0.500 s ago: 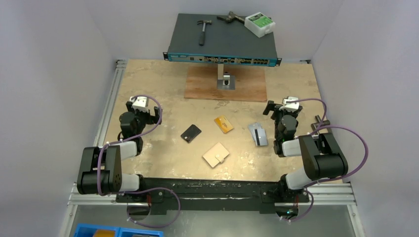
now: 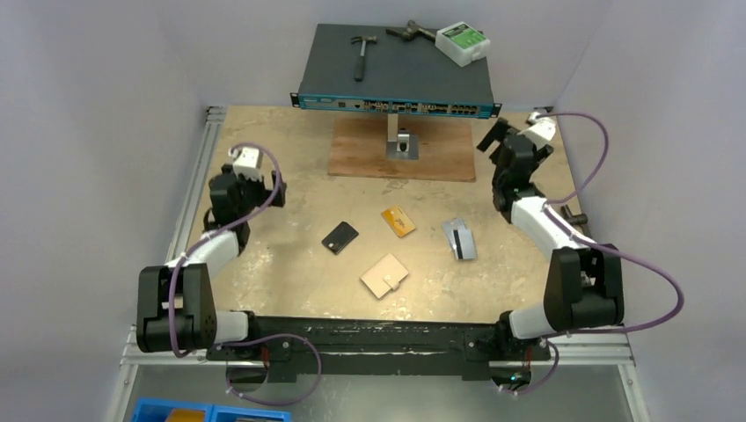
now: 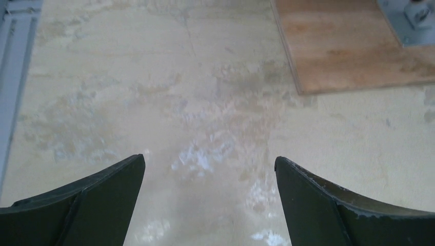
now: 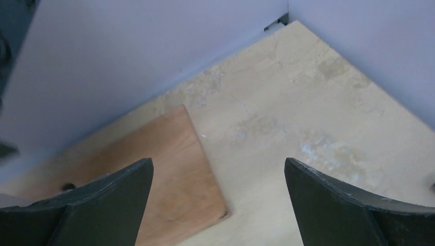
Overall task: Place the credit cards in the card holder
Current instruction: Pick up the card holder from the center of the board.
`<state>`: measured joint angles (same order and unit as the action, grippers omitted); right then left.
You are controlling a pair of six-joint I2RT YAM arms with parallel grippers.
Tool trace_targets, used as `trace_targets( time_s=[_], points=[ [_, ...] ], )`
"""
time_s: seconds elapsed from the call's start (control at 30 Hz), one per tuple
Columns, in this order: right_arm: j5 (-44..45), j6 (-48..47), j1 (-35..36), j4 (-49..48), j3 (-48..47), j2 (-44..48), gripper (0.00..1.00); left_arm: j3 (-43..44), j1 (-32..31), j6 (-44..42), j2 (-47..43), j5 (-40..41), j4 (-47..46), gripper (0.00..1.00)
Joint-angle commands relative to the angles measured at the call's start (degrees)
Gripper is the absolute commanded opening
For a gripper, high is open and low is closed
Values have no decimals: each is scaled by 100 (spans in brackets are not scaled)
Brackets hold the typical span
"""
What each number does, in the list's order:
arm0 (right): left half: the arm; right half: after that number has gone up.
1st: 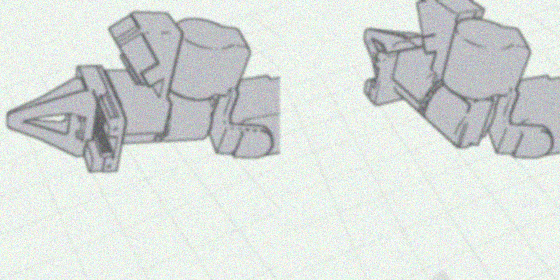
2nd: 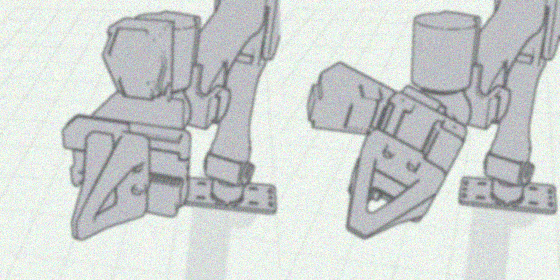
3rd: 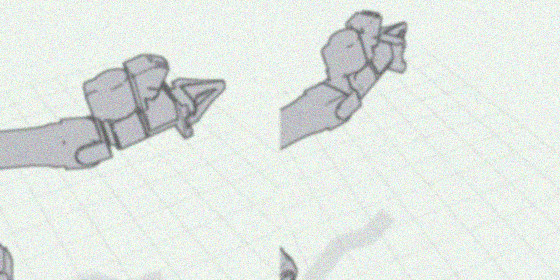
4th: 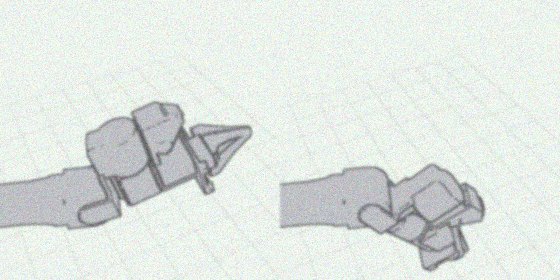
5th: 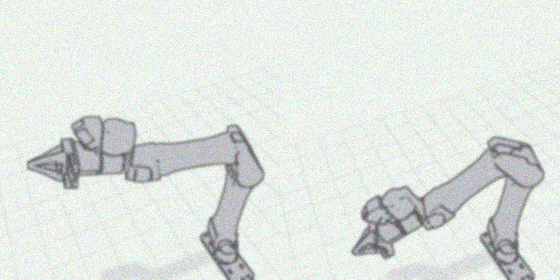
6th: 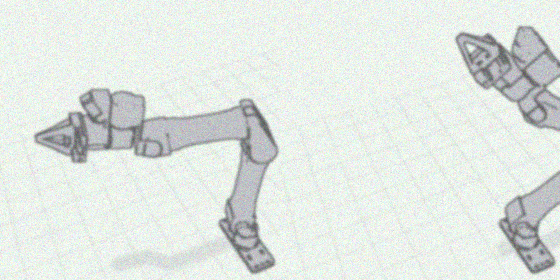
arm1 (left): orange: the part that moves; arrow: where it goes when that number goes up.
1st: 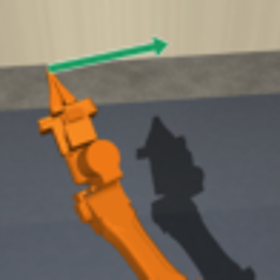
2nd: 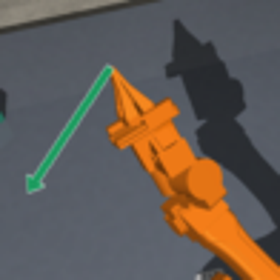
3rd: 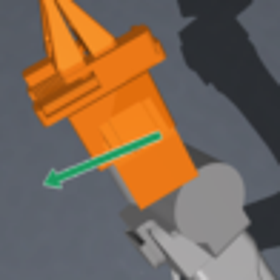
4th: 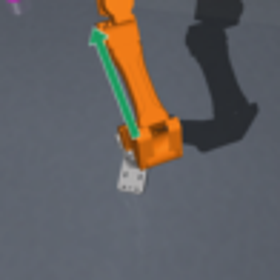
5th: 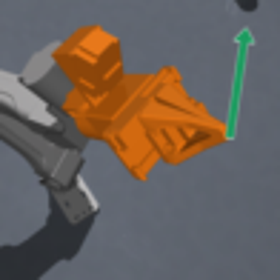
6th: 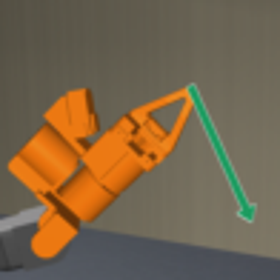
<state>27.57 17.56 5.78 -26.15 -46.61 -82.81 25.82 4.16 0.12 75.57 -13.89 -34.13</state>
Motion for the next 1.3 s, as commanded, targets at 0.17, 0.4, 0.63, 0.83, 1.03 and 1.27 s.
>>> trace_targets(
  time_s=[0.17,0.4,0.63,0.83,1.03,1.27],
  points=[
    [-1590,1694,-30,2156,426,1250,99,2999,58,-716,-200,-450,5738,100],
    [-474,1511,2139,3295,412,1429,99,3089,-307,-1298,-491,-1298,7066,100],
    [-237,1856,3468,3678,513,1220,99,2791,-1477,-1641,-588,-732,7305,100],
    [154,2378,4810,4302,403,874,95,2865,-2268,-1438,-445,-704,7403,100],
    [-367,2809,5292,4175,640,895,88,3061,-2842,-839,-56,-1061,7343,100],
    [-1560,2810,5187,3065,1440,1395,82,3159,-3469,-299,466,-1287,6976,100]
  ],
)
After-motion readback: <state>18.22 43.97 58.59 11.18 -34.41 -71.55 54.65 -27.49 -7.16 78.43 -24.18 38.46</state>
